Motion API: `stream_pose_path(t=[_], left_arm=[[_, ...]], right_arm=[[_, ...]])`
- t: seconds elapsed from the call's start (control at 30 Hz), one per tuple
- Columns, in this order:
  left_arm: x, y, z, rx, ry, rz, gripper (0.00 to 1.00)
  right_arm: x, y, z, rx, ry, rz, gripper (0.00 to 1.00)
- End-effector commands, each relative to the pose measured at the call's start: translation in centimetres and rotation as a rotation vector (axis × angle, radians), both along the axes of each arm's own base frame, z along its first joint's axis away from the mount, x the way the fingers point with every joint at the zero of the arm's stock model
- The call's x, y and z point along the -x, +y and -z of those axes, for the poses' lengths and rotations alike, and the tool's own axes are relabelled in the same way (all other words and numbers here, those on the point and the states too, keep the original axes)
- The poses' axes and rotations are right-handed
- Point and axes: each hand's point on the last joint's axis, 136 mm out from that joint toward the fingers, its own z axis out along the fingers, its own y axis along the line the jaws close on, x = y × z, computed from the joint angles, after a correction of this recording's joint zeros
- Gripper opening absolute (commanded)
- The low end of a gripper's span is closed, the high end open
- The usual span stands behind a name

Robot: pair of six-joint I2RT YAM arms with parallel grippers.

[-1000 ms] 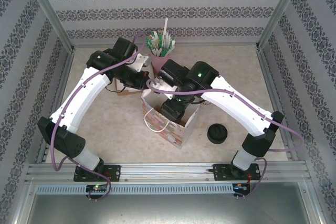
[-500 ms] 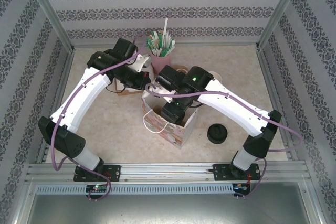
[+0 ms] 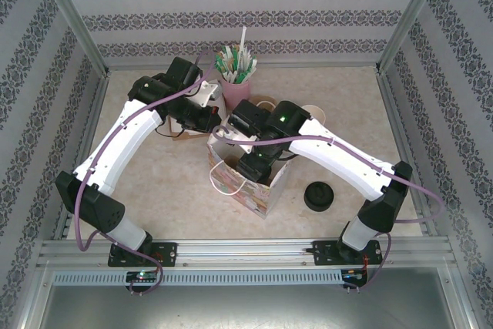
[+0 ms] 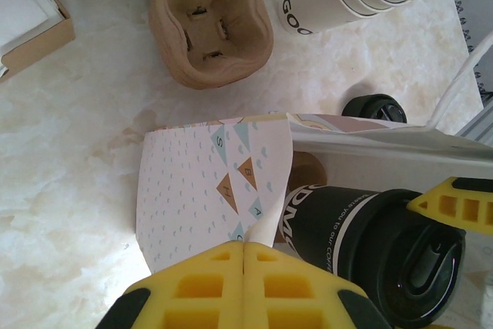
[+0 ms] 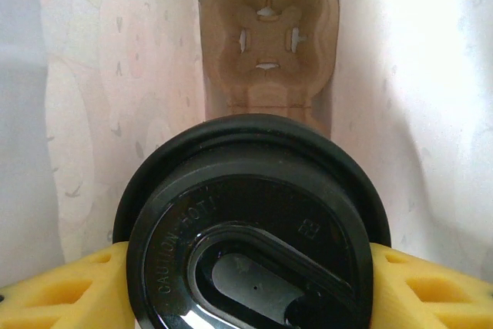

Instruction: Pack the takeout coffee

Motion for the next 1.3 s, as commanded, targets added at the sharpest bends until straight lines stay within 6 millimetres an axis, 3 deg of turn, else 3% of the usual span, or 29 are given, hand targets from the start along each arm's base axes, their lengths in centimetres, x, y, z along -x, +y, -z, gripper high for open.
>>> stream_pose_path(t=[0.0, 0.73, 1.27], left_arm=[[0.4, -0.2, -0.6, 0.015, -0.020, -0.004, 0.00], [0.3, -0.1, 0.0, 0.004, -0.013, -0.004, 0.00], [0.2, -0.1, -0.1, 0.008, -0.014, -0.006, 0.00]], right_arm=[[0.0, -0.4, -0.1, 0.006, -0.022, 0.017, 0.59], [-0.6, -1.8, 2.2, 0.060, -0.011, 0.052, 0.58], [-0.5, -1.5, 3.5, 0.054, 0.012, 0.070, 0.58]])
